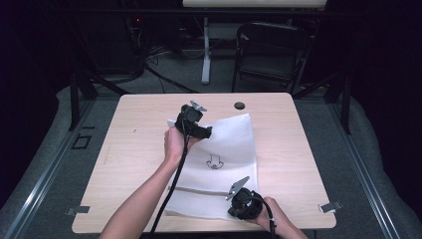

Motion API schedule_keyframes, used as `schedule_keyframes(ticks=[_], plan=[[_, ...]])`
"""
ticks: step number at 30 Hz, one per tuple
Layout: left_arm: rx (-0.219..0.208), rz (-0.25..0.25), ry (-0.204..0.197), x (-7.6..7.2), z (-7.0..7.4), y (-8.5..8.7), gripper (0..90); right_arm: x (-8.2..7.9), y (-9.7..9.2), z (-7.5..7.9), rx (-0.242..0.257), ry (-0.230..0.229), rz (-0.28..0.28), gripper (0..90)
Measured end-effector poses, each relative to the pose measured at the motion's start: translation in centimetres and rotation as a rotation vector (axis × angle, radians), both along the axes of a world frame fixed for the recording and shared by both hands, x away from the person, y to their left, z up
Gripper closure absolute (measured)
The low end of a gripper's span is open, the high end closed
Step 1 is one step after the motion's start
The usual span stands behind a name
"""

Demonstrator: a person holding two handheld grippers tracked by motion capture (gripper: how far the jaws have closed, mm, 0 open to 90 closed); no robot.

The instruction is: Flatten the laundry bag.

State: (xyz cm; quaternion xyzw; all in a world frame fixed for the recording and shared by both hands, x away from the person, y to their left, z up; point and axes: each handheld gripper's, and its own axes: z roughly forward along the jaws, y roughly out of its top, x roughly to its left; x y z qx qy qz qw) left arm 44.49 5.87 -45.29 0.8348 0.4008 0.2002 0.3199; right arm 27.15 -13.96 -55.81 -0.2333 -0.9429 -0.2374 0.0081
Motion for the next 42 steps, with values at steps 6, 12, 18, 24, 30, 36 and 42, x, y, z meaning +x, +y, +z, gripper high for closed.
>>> schedule_keyframes(ticks=[6,12,18,24,30,36,42], plan=[[-0.01,-0.008,-0.025,-0.7,1.0,0.5,9.1,0.1,-0.1,0.0,-0.001,0.01,-0.012,89.4],[-0.009,-0.057,-0.004,-2.4,0.6,1.0,8.4,0.3,-0.3,0.3,0.015,0.046,-0.009,70.3],[-0.014,-0.1,0.032,-4.4,-1.1,1.9,6.0,0.9,-1.4,1.5,0.074,0.059,-0.064,38.4],[-0.055,-0.16,0.085,-6.9,-3.1,3.1,18.5,1.7,-3.8,2.8,0.082,-0.023,-0.19,32.8],[-0.04,-0.23,0.162,-8.4,-5.7,4.0,41.1,2.4,-5.9,2.8,-0.001,-0.068,-0.331,46.3],[0.012,-0.302,0.285,-9.0,-8.7,4.4,63.0,3.0,-6.3,1.9,-0.063,-0.058,-0.356,65.4],[0.049,-0.316,0.319,-9.4,-10.0,4.3,79.3,3.2,-5.8,1.2,-0.105,-0.065,-0.341,76.7]])
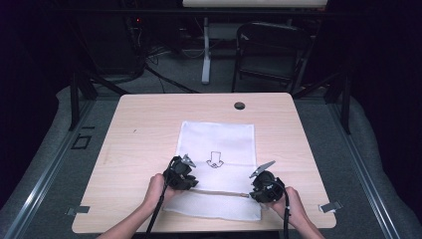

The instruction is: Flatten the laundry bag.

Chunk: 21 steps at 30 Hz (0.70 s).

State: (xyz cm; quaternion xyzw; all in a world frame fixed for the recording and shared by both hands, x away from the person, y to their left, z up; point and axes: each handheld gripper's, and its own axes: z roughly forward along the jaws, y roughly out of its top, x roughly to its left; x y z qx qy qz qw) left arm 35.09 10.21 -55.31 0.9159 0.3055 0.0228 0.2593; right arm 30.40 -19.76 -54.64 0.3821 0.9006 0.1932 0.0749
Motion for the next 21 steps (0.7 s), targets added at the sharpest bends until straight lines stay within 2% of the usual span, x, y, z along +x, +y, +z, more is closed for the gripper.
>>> schedule_keyframes(ticks=[5,6,11,17,18,20,21], plan=[[0.002,-0.002,0.013,-0.2,-0.3,0.1,83.6,0.2,0.2,-0.3,0.01,0.0,0.009,80.1],[0.003,0.0,0.014,-0.3,-0.4,0.1,84.4,0.2,0.2,-0.3,-0.001,-0.005,0.014,80.3],[-0.003,0.029,0.029,-0.4,-0.7,0.3,86.4,0.6,0.6,-0.6,-0.01,-0.024,0.03,81.9],[-0.007,0.068,0.033,-1.0,-0.7,0.6,88.3,1.0,0.4,-0.8,0.03,-0.035,0.033,82.4],[-0.005,0.071,0.033,-1.1,-0.7,0.7,88.5,1.1,0.4,-0.9,0.057,-0.035,0.03,82.4],[-0.007,0.077,0.037,-1.3,-0.7,0.9,88.7,1.3,0.2,-0.9,0.05,-0.038,0.035,82.3],[-0.006,0.075,0.038,-1.3,-0.7,1.0,88.7,1.4,0.2,-1.1,0.09,-0.036,0.022,82.4]])
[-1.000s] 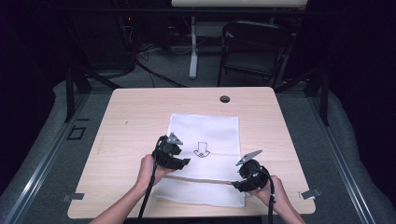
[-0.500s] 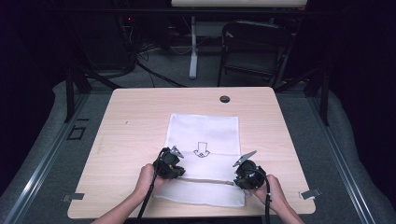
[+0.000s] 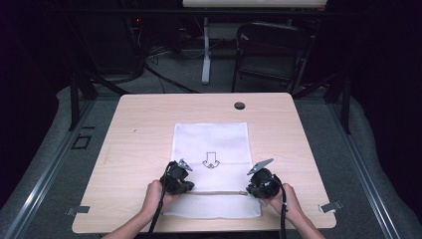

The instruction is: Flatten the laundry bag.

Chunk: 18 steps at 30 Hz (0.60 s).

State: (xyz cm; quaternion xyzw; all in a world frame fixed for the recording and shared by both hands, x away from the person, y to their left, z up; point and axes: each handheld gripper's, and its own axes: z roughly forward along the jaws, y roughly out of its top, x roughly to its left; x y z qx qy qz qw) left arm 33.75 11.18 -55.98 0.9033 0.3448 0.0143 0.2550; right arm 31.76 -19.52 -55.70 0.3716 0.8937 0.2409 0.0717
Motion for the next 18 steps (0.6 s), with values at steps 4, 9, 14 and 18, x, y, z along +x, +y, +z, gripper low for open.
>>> schedule_keyframes(ticks=[4,9,14,18], plan=[[-0.006,0.009,0.018,0.0,0.0,0.2,88.7,0.1,0.0,0.0,-0.003,-0.006,0.007,82.3],[-0.015,-0.007,0.024,0.0,0.3,0.3,81.7,0.1,-0.1,0.4,0.001,0.004,0.003,75.6],[-0.05,-0.02,-0.013,-0.3,1.8,0.3,44.8,-0.4,-0.6,2.2,0.029,-0.019,-0.003,54.0],[-0.058,-0.016,-0.057,-0.8,2.4,0.2,27.9,-0.8,-1.0,2.9,0.032,-0.012,0.0,36.4]])
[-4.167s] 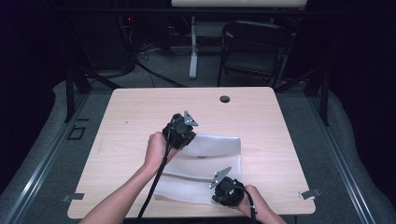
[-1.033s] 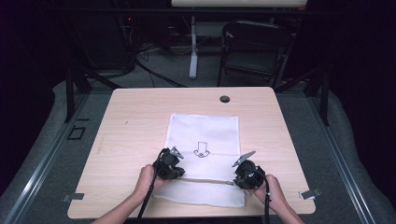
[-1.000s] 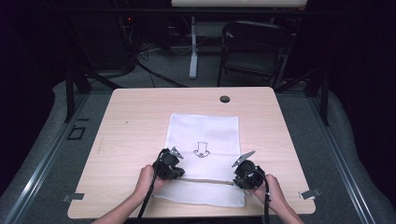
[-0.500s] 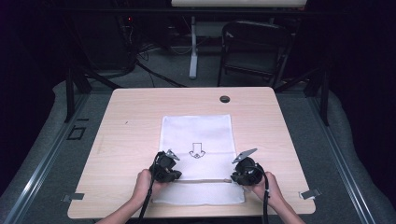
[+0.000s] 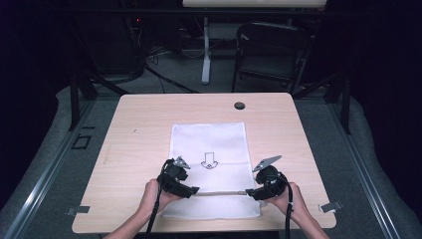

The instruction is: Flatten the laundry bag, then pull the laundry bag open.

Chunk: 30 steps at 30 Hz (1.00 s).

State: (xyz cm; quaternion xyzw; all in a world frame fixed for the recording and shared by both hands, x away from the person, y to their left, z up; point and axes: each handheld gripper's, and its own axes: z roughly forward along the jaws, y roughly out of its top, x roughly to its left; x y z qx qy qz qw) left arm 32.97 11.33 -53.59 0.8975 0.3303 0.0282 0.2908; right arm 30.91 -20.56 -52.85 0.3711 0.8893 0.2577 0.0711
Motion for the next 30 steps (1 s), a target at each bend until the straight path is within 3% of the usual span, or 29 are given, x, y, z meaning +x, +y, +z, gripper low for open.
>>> schedule_keyframes(ticks=[2,3,10,16,23,30], plan=[[-0.009,-0.006,-0.004,0.0,0.2,-0.1,17.9,-0.2,-0.2,0.2,0.003,0.006,-0.01,27.7],[-0.009,-0.004,-0.013,-0.1,0.3,-0.1,17.5,-0.2,-0.4,0.4,-0.001,0.008,-0.014,23.8],[-0.009,-0.022,-0.045,-0.3,0.5,-0.7,15.1,-0.4,-0.5,0.6,0.001,0.006,-0.009,20.6],[-0.009,-0.034,-0.068,-0.3,0.6,-1.6,14.8,-0.4,-0.6,0.4,0.01,0.004,-0.017,28.3],[-0.04,-0.093,-0.078,-0.2,0.9,-3.3,15.6,-0.5,-0.6,0.4,0.001,0.009,-0.016,35.8],[-0.04,-0.143,-0.093,-0.2,0.8,-5.5,16.3,-0.6,-0.6,0.2,0.003,0.003,-0.011,55.1]])
